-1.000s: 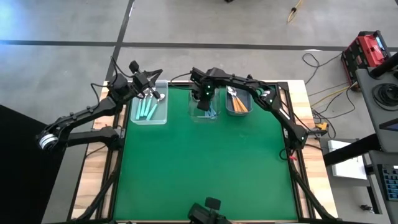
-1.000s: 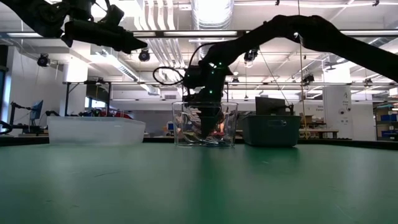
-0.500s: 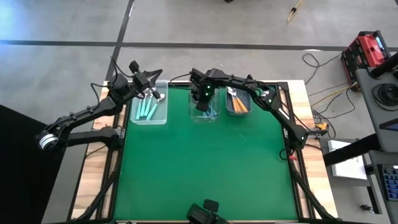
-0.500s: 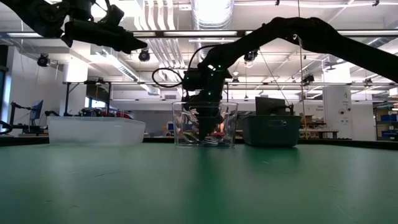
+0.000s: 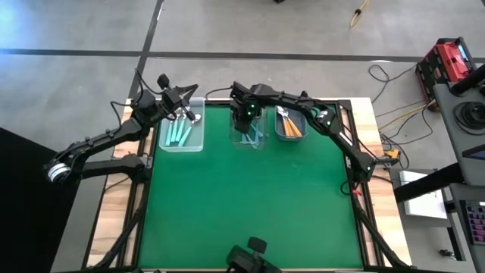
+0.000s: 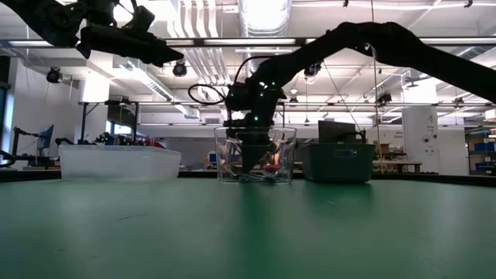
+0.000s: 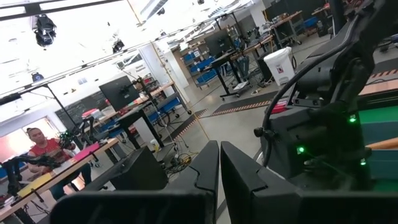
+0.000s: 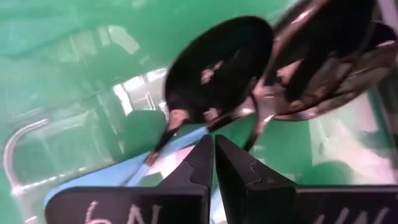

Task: Sort silverware by color (type)
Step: Adjust the blue spoons in the transparent bin

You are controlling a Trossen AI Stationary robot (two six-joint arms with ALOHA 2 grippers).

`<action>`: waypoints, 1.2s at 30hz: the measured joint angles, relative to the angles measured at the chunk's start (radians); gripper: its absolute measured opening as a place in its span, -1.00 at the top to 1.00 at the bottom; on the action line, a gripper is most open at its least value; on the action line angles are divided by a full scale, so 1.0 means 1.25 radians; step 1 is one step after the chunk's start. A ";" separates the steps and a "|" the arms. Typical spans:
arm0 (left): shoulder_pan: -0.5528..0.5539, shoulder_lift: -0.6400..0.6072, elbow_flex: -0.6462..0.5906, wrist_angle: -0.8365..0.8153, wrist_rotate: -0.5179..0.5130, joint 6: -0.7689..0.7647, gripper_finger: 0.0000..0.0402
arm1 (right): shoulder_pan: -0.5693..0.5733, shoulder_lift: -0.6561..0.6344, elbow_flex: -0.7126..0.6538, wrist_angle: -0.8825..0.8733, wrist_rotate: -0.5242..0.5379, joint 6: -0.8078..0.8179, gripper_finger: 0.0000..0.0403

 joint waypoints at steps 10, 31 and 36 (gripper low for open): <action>0.000 0.000 0.000 0.000 0.000 0.000 1.00 | -0.003 0.000 -0.014 0.045 -0.007 -0.001 0.96; 0.000 0.000 0.000 0.000 0.000 0.000 1.00 | -0.006 -0.030 -0.028 -0.080 -0.042 0.029 0.96; 0.000 0.000 0.000 0.000 0.000 0.000 1.00 | 0.004 -0.030 -0.056 -0.083 -0.077 0.029 0.96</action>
